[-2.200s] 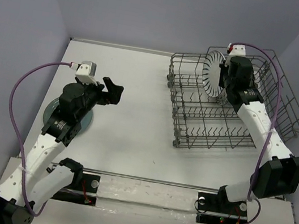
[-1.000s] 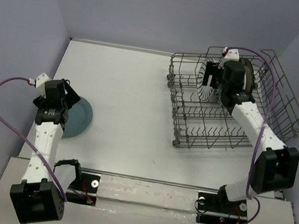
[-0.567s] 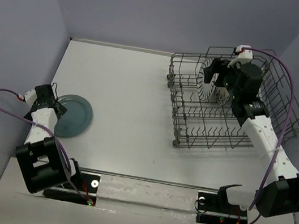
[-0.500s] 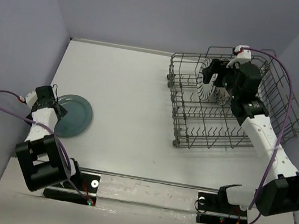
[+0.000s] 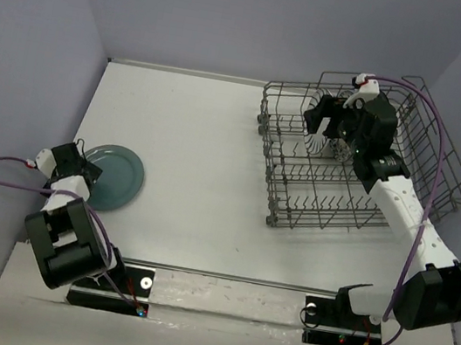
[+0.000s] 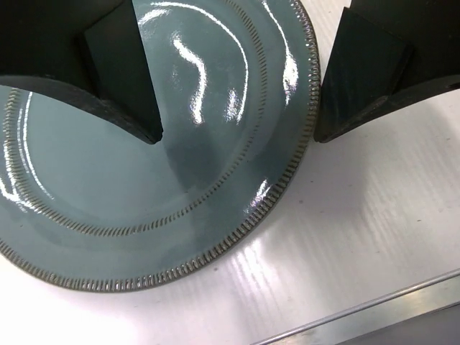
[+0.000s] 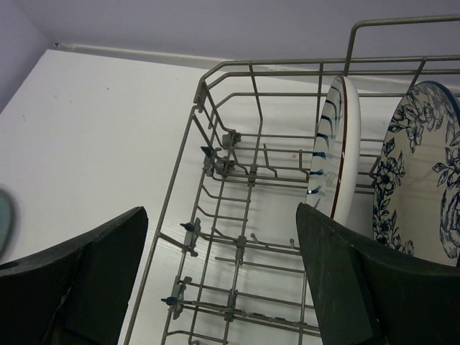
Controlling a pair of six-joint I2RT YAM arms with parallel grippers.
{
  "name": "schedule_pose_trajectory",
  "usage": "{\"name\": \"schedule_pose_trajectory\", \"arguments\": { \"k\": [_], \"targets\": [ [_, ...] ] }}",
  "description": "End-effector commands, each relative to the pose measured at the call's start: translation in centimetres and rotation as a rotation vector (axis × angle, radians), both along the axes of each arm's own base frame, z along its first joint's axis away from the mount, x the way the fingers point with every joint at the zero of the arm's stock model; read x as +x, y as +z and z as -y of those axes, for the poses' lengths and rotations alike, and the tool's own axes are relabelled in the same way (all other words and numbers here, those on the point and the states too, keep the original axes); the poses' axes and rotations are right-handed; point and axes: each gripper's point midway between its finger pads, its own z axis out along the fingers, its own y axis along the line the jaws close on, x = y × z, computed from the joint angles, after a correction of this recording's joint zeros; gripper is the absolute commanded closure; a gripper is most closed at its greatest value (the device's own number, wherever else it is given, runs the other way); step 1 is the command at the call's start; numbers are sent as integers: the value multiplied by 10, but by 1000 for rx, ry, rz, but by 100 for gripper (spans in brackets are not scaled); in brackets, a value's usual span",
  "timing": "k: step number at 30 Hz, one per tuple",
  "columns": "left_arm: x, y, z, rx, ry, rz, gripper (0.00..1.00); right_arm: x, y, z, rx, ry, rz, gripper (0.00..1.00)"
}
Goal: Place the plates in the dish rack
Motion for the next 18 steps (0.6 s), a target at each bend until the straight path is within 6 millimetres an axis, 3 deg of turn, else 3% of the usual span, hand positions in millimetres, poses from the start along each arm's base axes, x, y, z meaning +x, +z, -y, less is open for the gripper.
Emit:
{"name": "schedule_pose_trajectory", "arguments": {
  "k": [1,5,7,12,15,18],
  "targets": [
    [11,-21,39,-159,-55,111,1,-1,21,-7,41,33,66,11],
    [25,-19,63,-195,-123,207,4,-6,20,-16,77,74,48,11],
    [22,-26,74,-239,-135,231,7,-10,21,-25,96,105,43,11],
    [31,-23,80,-251,-152,324,14,-21,21,-40,114,142,39,11],
    [36,-17,85,-259,-168,395,24,-32,12,-52,145,188,16,11],
    [36,-19,93,-288,-168,443,31,-51,8,-77,202,299,10,12]
  ]
}}
